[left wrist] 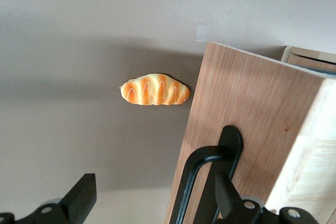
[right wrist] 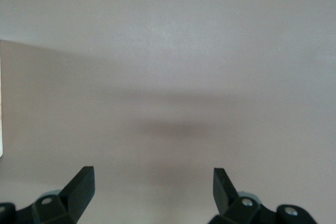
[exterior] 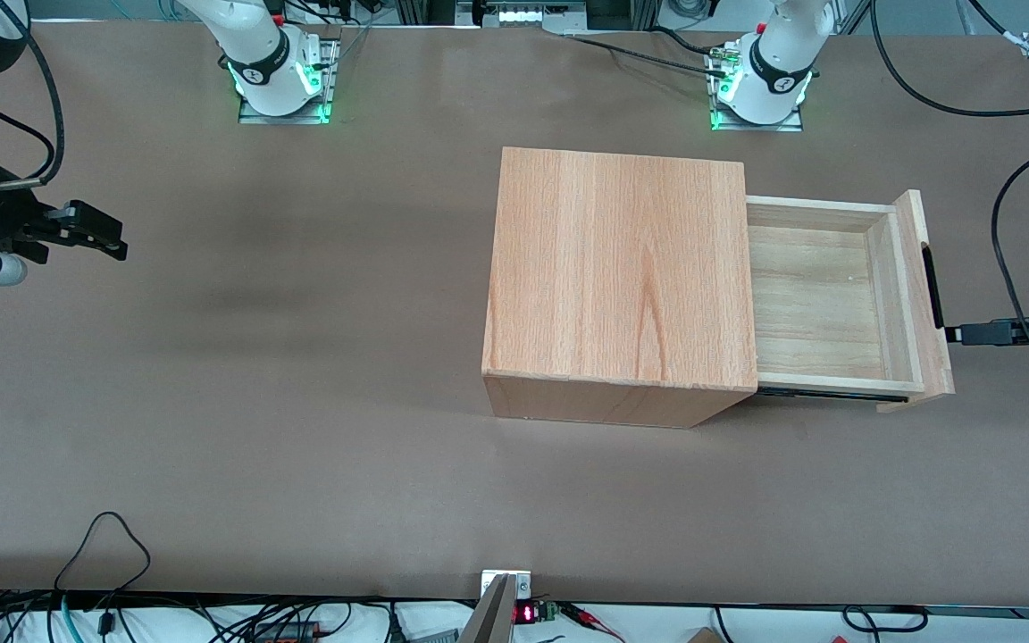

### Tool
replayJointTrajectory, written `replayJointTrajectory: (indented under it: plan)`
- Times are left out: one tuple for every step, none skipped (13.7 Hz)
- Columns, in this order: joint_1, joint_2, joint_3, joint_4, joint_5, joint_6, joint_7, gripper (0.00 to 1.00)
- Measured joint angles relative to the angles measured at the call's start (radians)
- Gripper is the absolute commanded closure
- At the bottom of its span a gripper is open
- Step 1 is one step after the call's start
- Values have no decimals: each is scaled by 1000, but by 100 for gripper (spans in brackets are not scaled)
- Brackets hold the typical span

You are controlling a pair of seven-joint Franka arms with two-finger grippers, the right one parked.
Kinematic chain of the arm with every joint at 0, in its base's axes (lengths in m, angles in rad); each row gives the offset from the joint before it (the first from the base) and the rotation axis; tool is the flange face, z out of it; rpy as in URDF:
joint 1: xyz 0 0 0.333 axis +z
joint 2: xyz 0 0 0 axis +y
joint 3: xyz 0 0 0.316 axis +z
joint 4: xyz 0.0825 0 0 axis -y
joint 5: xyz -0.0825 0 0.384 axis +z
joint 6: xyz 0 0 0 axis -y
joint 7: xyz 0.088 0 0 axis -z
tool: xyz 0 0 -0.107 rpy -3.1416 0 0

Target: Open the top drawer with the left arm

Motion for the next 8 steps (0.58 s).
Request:
replayJointTrajectory:
  plan:
    - [1,0,3,5,0,-1,0,0]
    - [3,1,6,12,0,-1,0,0]
    - [5,1,9,23,0,-2,0,0]
    - [6,1,10,36,0,-9,0,0]
    - [6,1,9,48,0,-22,0,0]
    - [6,0,8,62,0,-35,0,0]
    - [4,-4,5,81,0,-48,0,0]
    - [2,-11,2,101,0,-68,0,0]
